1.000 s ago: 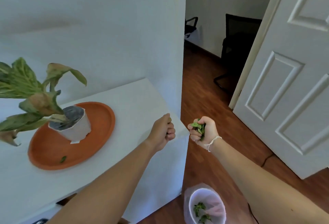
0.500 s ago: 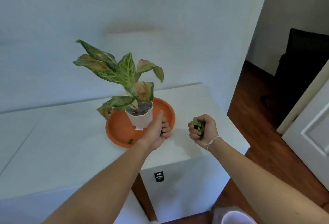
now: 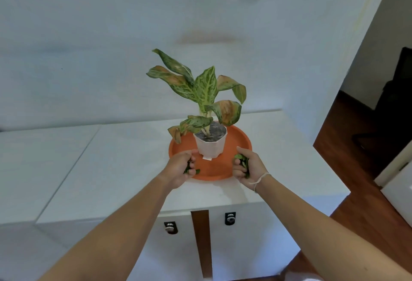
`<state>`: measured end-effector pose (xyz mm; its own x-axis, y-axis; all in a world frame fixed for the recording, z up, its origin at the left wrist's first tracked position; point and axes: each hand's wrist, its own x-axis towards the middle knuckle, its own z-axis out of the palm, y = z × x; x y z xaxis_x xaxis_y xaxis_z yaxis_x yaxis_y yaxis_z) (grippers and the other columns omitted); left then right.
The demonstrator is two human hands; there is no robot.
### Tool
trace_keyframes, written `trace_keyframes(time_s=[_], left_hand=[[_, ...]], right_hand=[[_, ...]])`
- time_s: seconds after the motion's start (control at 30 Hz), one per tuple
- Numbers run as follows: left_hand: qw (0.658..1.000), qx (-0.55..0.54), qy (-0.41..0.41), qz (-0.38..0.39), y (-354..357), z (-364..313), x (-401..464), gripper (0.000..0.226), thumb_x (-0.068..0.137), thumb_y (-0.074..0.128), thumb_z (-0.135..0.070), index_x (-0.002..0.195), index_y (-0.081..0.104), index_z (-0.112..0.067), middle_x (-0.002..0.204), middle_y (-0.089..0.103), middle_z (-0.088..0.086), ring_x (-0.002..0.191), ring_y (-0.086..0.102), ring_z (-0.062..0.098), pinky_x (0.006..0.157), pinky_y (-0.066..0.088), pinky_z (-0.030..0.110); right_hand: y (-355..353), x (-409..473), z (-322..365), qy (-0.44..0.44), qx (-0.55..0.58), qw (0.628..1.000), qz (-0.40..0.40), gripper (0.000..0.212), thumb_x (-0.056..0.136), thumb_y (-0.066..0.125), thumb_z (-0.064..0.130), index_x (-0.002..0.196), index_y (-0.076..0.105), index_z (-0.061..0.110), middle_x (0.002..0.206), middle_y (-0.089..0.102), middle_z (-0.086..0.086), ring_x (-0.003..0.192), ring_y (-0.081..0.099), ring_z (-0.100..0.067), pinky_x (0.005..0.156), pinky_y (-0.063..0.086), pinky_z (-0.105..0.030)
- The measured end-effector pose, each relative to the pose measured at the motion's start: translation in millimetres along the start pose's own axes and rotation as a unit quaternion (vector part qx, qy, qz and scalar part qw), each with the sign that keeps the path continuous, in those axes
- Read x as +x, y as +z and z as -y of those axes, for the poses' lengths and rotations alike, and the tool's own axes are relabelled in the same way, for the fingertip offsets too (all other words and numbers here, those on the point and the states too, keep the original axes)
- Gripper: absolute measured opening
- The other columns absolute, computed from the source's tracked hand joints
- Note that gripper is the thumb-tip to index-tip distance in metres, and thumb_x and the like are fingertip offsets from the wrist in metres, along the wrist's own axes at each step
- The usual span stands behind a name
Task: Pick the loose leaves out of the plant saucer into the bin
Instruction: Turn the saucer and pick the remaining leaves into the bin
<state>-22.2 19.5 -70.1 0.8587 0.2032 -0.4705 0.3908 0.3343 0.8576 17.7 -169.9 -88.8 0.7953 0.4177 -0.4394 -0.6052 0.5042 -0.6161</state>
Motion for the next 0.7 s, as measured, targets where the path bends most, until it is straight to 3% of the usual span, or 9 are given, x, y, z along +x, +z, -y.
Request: trace_keyframes(time_s=[0.13,0.33,0.43,0.5,0.6,0.7], left_hand=[[0.998,0.062,-0.004,-0.014,-6.9,-3.7,2.4,0.029,0.099,0.029,-0.008,0.116,0.053,-0.011,0.065,0.035,0.0,0.053,0.027,0.01,0.034,0.023,0.016],[0.962,0.271,0.037,-0.018,-5.7,-3.4,8.4,0.036,0.101,0.031,-0.036,0.085,0.054,-0.012,0.055,0.025,0.0,0.043,0.021,0.013,0.038,0.017,0.019],[0.871,0.475,0.121,-0.025,-4.9,-0.5,14.8,0.048,0.096,0.039,-0.042,0.057,0.038,-0.014,0.053,0.031,0.001,0.046,0.029,0.015,0.047,0.021,0.026],[0.801,0.581,0.143,-0.031,-5.8,2.2,17.6,0.05,0.094,0.045,-0.043,0.052,0.037,-0.017,0.056,0.041,0.001,0.052,0.041,0.016,0.052,0.029,0.026],[0.722,0.674,0.149,-0.05,-4.7,5.8,20.9,0.033,0.092,0.051,-0.04,0.079,0.063,-0.012,0.084,0.065,0.008,0.082,0.063,0.023,0.068,0.043,0.029],[0.689,0.704,0.16,-0.071,-2.9,9.5,22.9,0.026,0.093,0.052,-0.034,0.103,0.064,-0.014,0.104,0.068,0.005,0.097,0.064,0.023,0.074,0.046,0.028]], right_hand=[[4.2,-0.5,-6.5,-0.001,0.01,1.0,0.003,0.034,0.091,0.046,0.018,0.06,0.035,0.014,0.046,0.048,-0.005,0.027,0.025,-0.009,0.032,0.016,-0.013],[2.4,-3.7,-15.5,-0.009,-0.008,1.0,-0.008,0.038,0.092,0.049,0.027,0.058,0.036,0.015,0.049,0.053,-0.005,0.028,0.026,-0.008,0.03,0.019,-0.011],[-0.2,-4.7,-18.3,-0.01,-0.015,1.0,-0.01,0.045,0.091,0.05,0.039,0.056,0.036,0.015,0.047,0.051,-0.004,0.028,0.027,-0.009,0.03,0.018,-0.011],[-1.6,-5.3,-20.7,-0.009,-0.011,1.0,-0.008,0.051,0.09,0.049,0.049,0.054,0.037,0.014,0.046,0.049,-0.004,0.027,0.027,-0.009,0.031,0.018,-0.011],[-3.1,-7.5,-22.9,-0.011,0.008,1.0,-0.01,0.058,0.09,0.041,0.058,0.053,0.039,0.013,0.045,0.047,-0.004,0.027,0.026,-0.009,0.031,0.019,-0.011],[-5.5,-9.4,-24.4,-0.01,0.02,1.0,-0.017,0.055,0.094,0.033,0.053,0.057,0.036,0.013,0.043,0.044,-0.003,0.027,0.024,-0.01,0.032,0.018,-0.011]])
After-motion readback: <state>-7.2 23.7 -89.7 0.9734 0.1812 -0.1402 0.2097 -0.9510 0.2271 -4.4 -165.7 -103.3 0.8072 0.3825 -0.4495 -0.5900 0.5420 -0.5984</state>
